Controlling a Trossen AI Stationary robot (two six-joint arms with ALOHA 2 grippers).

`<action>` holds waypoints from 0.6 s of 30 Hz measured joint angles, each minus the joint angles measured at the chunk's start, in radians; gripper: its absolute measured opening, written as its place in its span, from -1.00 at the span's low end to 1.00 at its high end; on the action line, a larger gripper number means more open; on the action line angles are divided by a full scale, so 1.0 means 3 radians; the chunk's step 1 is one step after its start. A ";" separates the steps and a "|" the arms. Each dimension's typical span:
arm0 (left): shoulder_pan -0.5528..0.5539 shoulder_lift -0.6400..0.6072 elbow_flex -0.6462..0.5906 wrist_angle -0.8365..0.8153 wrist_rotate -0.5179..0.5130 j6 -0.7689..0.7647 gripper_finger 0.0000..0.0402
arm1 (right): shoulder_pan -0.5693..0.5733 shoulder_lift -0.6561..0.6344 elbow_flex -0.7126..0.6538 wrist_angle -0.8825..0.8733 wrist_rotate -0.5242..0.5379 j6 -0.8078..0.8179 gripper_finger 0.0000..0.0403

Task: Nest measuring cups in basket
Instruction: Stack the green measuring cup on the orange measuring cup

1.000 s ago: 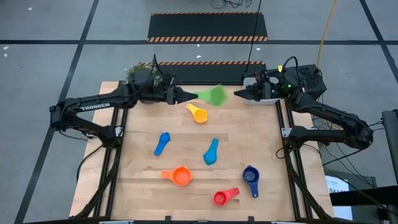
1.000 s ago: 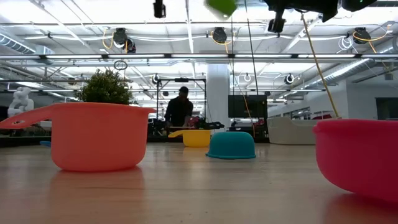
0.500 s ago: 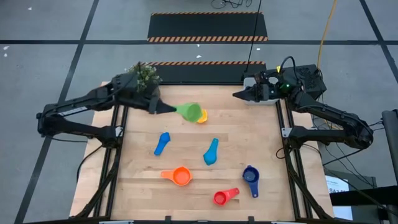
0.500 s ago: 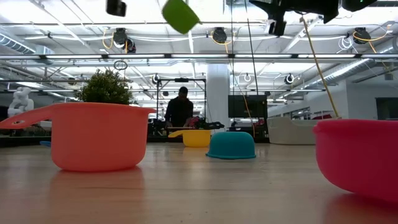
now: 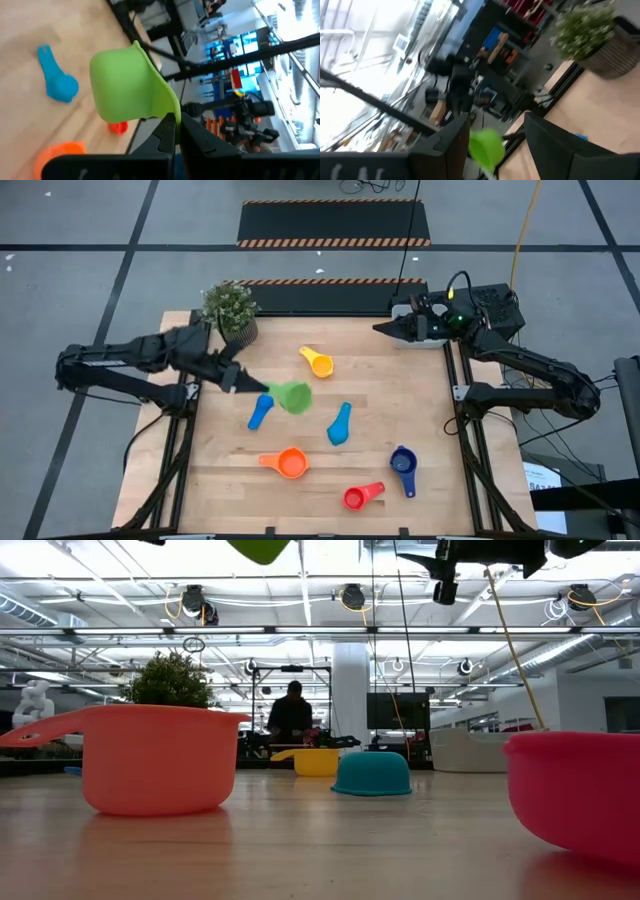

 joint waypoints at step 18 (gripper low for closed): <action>-0.1423 0.0003 -0.1218 0.1636 -0.1350 -0.0996 -0.93 | 0.0000 -0.0223 -0.0348 0.0002 0.0092 0.0253 -0.10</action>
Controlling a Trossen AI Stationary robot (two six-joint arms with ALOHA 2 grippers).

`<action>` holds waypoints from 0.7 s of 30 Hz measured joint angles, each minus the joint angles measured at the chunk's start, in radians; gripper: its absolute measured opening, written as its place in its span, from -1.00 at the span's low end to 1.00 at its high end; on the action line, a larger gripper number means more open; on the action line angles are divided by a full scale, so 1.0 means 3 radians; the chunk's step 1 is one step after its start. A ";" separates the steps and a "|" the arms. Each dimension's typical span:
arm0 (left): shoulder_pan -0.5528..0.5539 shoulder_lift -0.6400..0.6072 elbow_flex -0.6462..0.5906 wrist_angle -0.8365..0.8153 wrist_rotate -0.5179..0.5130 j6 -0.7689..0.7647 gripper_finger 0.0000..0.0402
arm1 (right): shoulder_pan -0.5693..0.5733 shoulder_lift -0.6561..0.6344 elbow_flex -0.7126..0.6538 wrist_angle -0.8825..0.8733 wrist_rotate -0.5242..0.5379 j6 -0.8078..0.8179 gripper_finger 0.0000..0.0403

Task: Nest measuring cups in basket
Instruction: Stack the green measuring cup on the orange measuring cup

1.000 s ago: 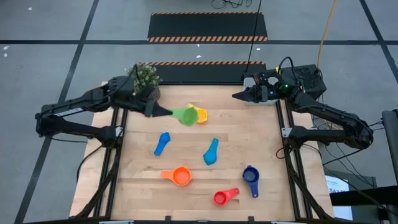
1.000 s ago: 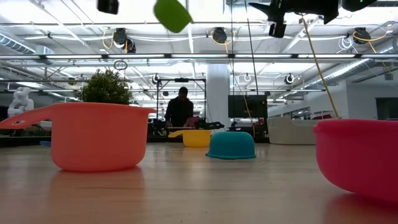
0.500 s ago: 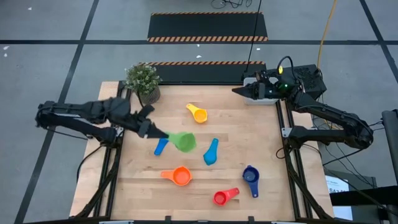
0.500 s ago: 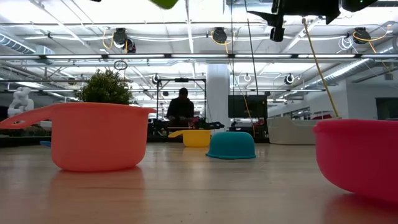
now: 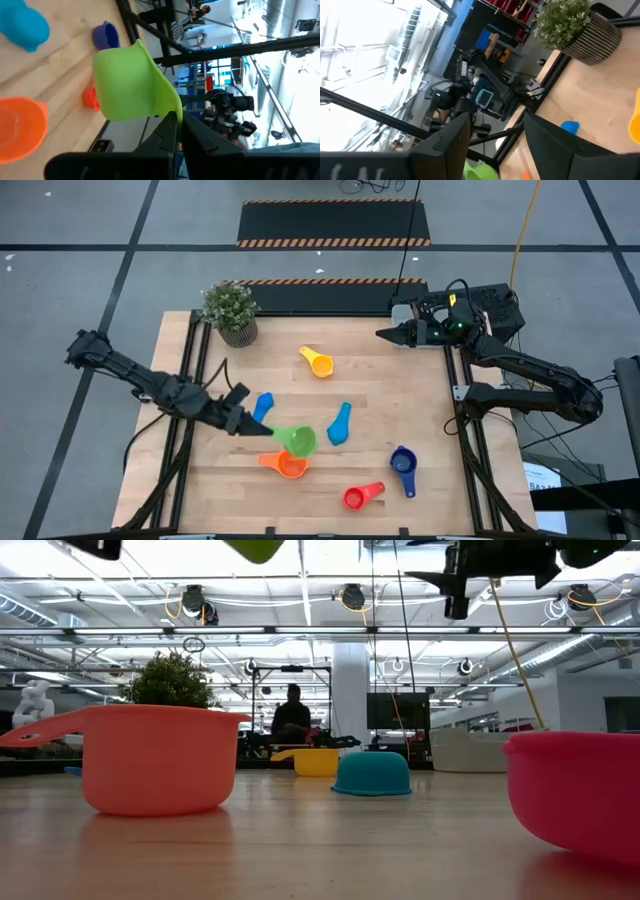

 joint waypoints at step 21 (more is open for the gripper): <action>-0.0716 0.0002 -0.1124 0.1194 -0.0715 -0.0200 -0.96 | 0.0427 -0.0338 -0.0030 0.0024 0.1220 0.0682 -0.10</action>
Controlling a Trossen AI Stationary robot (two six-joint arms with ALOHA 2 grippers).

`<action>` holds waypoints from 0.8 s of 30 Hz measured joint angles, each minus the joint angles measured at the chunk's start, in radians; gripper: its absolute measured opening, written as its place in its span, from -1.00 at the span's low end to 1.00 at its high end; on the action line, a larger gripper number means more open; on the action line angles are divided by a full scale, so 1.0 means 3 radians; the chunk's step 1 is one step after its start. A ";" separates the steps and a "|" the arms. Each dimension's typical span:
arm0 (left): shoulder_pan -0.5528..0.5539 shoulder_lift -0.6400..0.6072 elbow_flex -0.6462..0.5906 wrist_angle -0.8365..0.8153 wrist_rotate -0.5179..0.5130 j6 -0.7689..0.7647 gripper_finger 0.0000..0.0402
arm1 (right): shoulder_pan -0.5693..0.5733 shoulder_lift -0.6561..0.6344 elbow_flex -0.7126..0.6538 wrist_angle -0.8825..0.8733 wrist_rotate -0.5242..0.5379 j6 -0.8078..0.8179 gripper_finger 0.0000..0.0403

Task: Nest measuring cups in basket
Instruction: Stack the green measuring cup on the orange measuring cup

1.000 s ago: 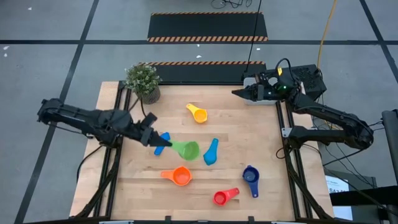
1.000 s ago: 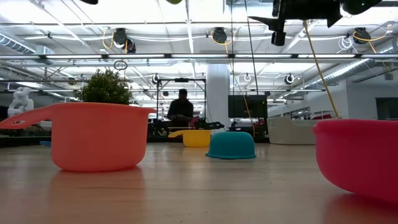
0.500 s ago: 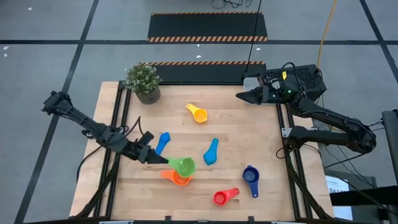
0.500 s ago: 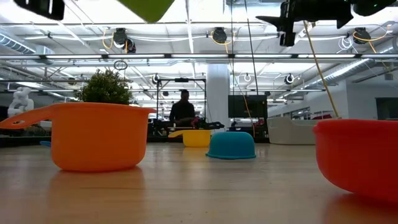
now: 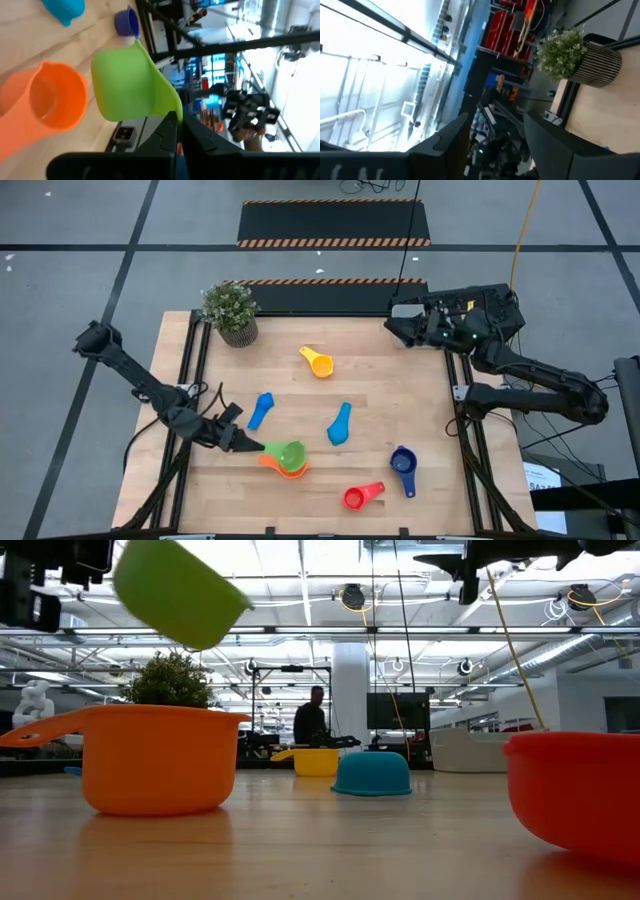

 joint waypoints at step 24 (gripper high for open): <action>-0.0164 0.0684 -0.0030 0.0252 -0.0174 -0.0113 -0.92 | 0.0875 -0.0002 0.0000 0.0003 0.1100 -0.0195 -0.10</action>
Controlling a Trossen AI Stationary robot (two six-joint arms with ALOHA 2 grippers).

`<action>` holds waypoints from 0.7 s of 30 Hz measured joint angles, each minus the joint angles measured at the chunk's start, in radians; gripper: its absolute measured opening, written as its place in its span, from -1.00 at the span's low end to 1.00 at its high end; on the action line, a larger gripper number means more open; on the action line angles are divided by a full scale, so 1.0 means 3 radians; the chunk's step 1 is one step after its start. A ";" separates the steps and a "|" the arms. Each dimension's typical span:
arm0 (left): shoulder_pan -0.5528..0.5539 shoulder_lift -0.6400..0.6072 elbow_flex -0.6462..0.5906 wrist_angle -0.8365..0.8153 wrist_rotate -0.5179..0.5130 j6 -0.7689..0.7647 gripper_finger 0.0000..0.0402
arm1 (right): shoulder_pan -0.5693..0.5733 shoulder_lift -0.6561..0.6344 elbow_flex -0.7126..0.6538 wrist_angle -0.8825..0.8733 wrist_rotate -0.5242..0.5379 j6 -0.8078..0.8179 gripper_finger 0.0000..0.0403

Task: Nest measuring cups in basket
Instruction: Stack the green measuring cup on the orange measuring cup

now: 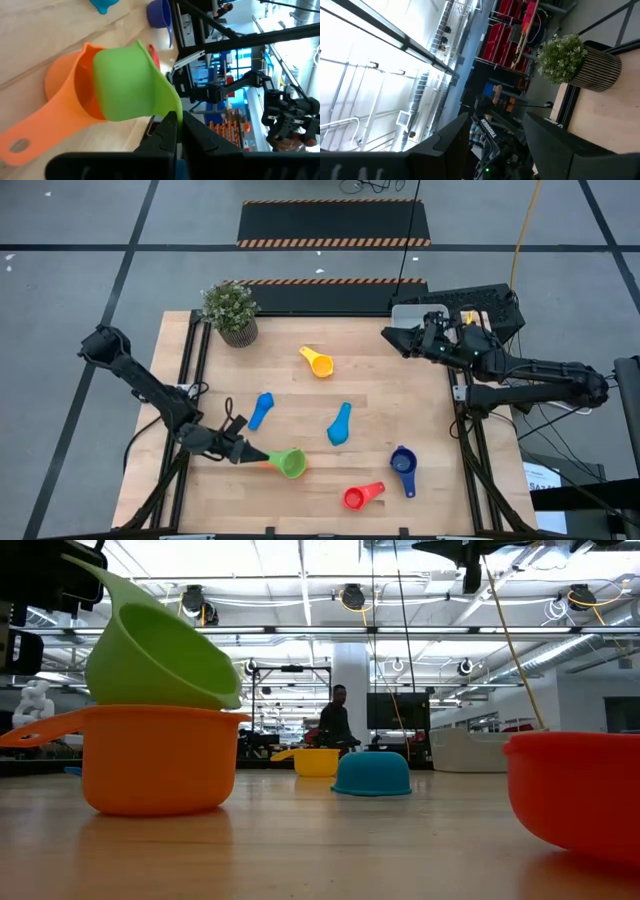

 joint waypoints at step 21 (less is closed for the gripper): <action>0.0000 0.0004 0.0000 -0.0475 -0.0060 -0.0423 -0.46 | 0.0104 0.0000 0.0001 -0.0001 0.0059 -0.0028 -0.10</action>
